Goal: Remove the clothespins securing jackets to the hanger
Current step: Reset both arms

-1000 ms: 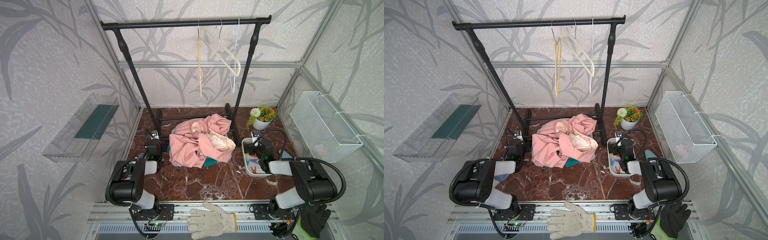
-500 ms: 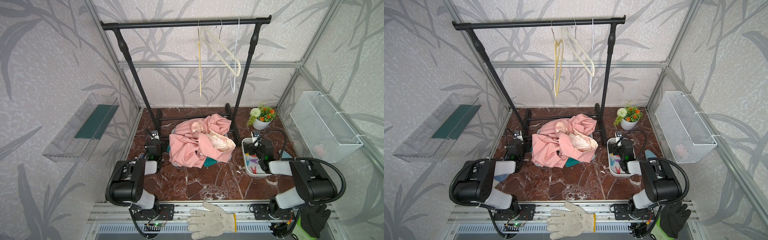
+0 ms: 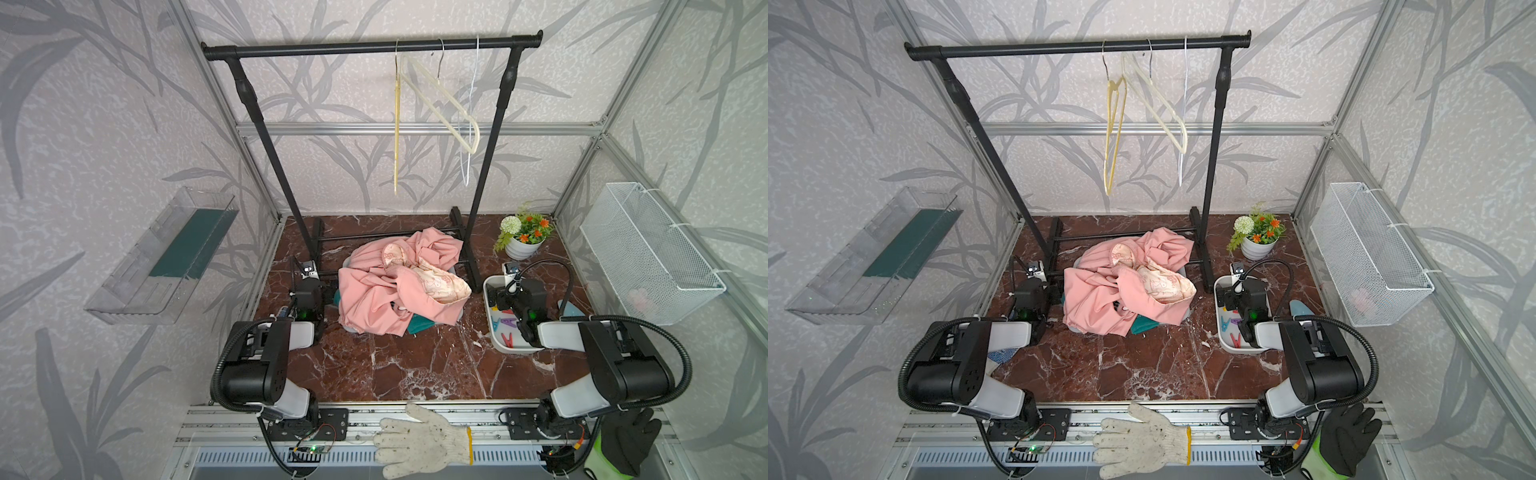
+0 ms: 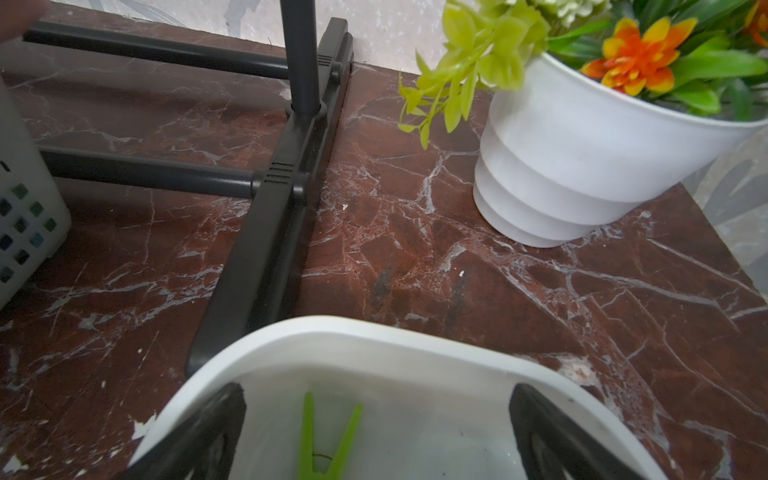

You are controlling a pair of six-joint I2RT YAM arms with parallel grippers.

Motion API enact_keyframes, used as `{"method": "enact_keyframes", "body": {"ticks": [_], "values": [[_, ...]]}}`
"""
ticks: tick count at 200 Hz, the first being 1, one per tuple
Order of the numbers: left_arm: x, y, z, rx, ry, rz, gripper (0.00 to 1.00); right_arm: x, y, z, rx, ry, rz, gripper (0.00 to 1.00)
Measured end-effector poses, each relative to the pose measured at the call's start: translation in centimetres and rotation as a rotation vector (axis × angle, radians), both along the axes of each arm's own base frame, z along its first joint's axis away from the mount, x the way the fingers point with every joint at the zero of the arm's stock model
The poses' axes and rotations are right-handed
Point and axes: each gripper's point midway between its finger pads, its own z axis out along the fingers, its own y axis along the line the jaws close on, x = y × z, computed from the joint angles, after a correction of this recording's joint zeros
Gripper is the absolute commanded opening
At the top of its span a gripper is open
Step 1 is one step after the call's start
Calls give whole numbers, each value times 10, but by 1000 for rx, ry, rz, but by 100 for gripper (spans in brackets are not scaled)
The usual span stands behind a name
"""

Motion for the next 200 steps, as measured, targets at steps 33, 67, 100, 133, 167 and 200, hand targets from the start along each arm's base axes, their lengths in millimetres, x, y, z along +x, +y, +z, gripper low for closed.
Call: {"method": "enact_keyframes", "body": {"ticks": [33,67,100,133,167,200], "values": [[0,0,0,0,0,0,99,0,0,0,0,0,0,99],[0,0,0,0,0,0,99,0,0,0,0,0,0,99],[0,0,0,0,0,-1,99,0,0,0,0,0,0,99],[0,0,0,-1,0,-2,99,0,-1,0,15,1,13,99],[0,0,0,-1,0,-2,99,2,-3,2,35,-3,25,99],[0,0,0,-1,-1,-2,99,2,0,3,42,-3,37,99]]}}
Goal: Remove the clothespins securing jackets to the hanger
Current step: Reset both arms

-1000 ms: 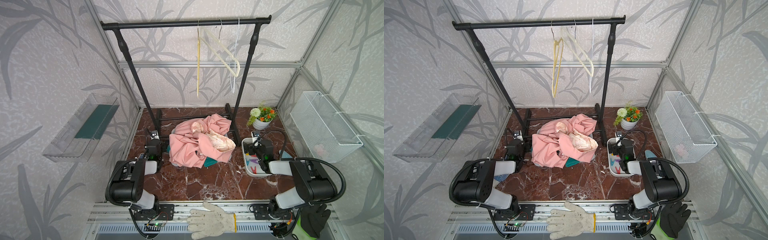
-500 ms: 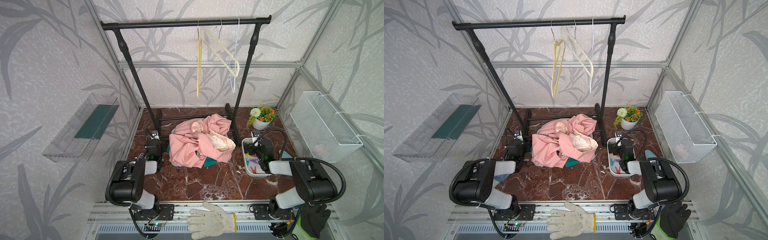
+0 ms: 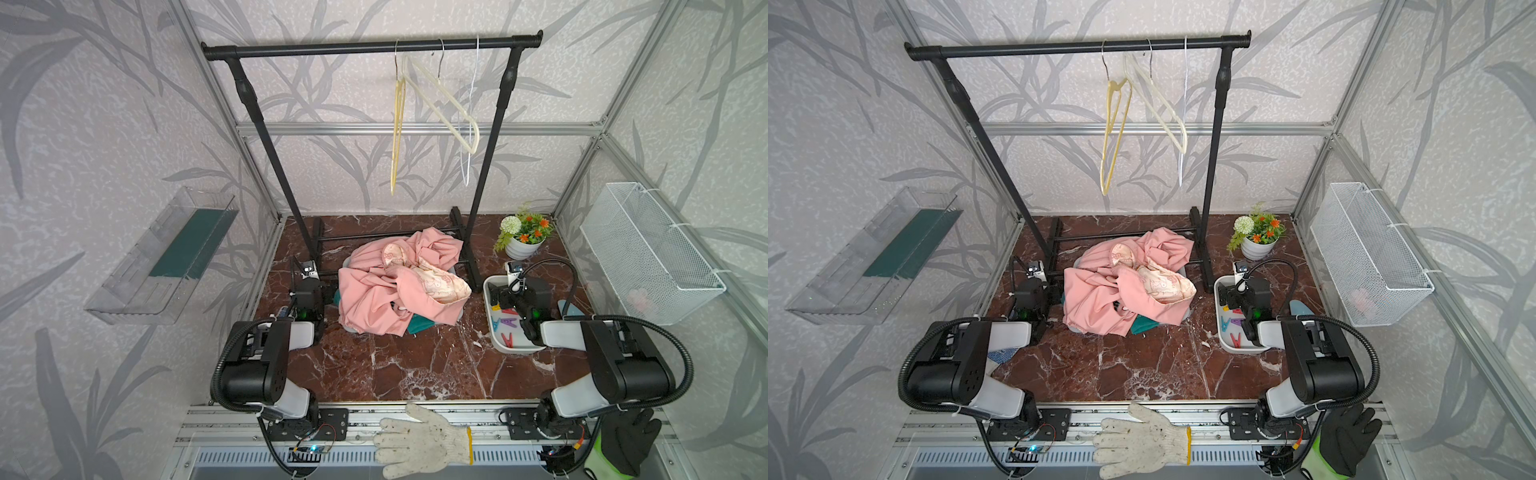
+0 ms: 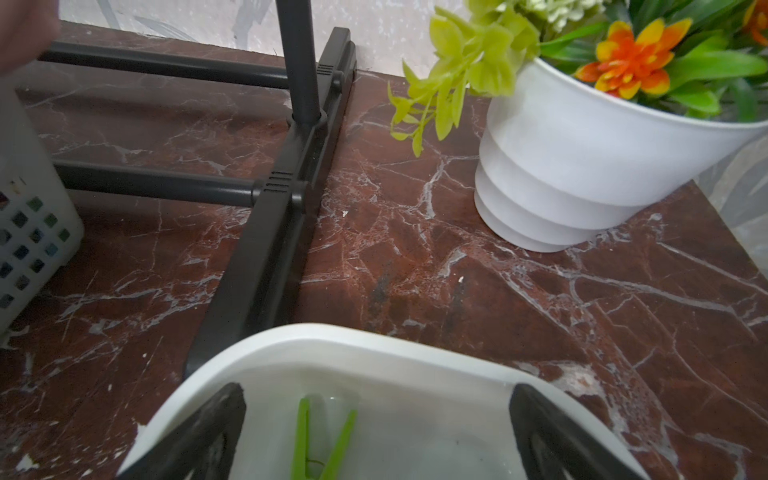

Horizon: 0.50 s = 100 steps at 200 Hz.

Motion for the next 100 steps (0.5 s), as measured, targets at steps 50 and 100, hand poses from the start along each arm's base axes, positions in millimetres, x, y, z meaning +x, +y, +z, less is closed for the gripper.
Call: {"method": "enact_keyframes", "body": {"ticks": [50,100], "values": [[0,0,0,0,-2,0,99,0,1,1,3,-1,6,99],[0,0,1,0,-4,0,99,0,1,1,4,-1,7,99]]}}
